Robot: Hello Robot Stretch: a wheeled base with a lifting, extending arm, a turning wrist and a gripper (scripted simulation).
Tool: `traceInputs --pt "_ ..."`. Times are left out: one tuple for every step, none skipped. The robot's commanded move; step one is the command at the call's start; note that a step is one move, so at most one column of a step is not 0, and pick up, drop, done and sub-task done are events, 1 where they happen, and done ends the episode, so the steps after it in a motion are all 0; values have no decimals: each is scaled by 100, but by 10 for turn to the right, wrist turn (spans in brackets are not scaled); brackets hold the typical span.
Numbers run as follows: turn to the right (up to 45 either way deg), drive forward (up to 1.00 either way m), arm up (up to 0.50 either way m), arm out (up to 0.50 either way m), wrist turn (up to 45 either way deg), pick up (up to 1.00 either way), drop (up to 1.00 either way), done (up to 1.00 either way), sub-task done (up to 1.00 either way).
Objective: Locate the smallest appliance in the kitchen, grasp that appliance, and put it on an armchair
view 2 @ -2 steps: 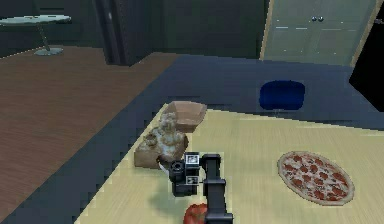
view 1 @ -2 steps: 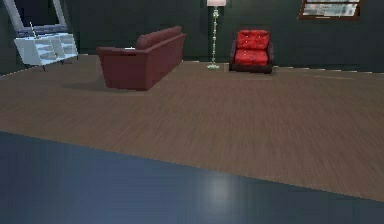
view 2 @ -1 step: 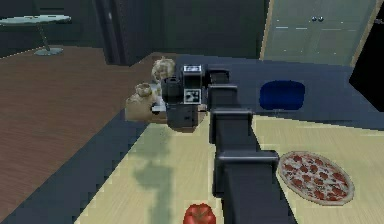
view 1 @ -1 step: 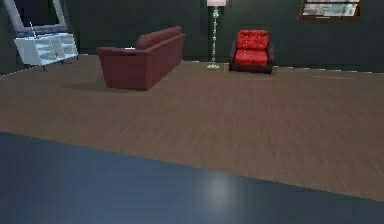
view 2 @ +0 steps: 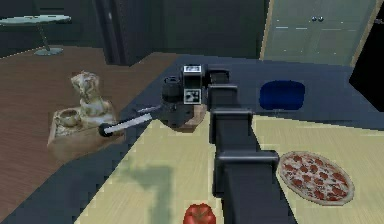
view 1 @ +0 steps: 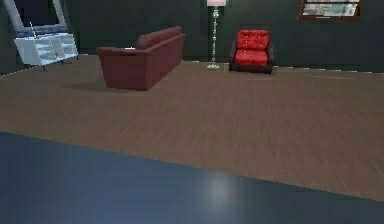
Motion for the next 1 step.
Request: traceInputs --pt "0 0 0 0 -450 0 0 0 0"
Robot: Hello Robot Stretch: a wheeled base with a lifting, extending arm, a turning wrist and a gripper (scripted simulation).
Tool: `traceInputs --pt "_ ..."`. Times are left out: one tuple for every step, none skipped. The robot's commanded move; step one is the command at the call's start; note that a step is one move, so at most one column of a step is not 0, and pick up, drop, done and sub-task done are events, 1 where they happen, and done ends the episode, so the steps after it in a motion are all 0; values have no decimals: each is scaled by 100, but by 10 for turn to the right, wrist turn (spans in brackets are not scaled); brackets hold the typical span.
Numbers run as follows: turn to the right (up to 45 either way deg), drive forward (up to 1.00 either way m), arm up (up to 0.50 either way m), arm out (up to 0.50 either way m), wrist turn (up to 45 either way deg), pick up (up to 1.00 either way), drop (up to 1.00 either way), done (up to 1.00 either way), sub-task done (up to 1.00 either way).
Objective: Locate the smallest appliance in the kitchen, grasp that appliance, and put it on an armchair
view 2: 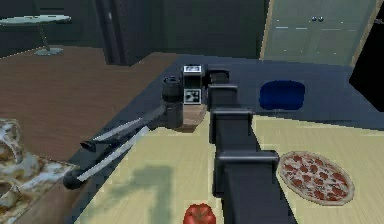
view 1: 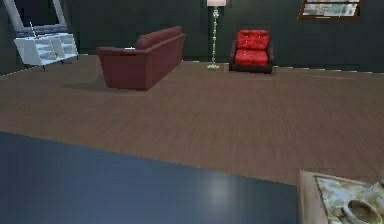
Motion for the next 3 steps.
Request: traceInputs --pt "0 0 0 0 -300 0 0 0 0" --pt "0 0 0 -24 0 0 0 0 0" --pt "-450 0 0 0 0 0 0 0 0"
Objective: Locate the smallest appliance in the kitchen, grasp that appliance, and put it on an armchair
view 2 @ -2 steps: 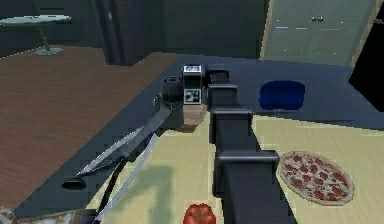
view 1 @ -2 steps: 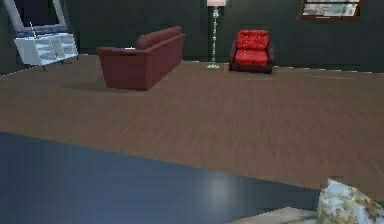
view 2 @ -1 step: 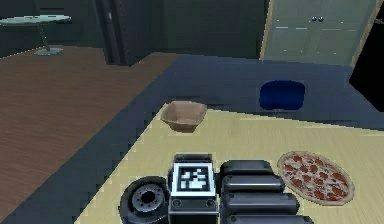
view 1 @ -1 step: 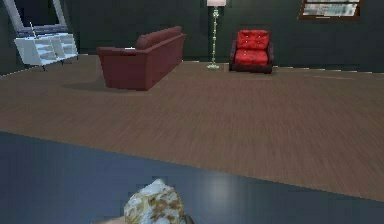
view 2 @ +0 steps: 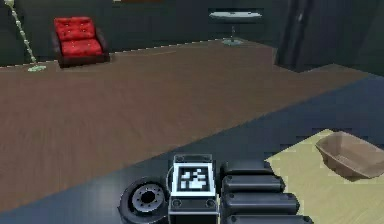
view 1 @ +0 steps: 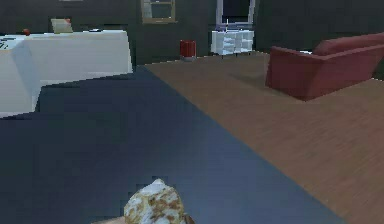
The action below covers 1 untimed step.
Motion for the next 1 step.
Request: traceInputs --pt "-270 0 0 0 0 0 0 0 0"
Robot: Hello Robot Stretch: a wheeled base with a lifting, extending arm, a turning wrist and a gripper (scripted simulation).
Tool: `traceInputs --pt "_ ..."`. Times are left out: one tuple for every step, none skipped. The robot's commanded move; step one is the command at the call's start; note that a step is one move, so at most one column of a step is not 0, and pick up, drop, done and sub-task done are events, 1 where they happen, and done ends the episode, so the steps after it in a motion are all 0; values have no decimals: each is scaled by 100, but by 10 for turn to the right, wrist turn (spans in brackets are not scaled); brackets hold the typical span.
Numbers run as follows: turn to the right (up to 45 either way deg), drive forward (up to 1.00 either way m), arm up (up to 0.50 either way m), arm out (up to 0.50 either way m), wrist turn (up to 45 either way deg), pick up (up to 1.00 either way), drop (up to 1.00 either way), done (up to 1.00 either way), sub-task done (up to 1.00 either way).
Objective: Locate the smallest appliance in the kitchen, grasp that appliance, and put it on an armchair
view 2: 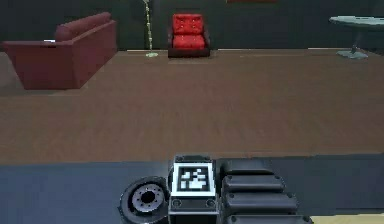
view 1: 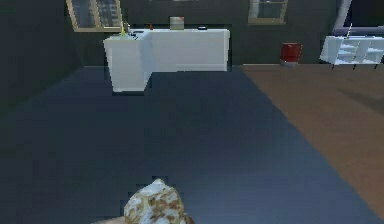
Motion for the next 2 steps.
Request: traceInputs --pt "0 25 0 0 0 0 0 0 0" --pt "450 0 0 0 0 0 0 0 0"
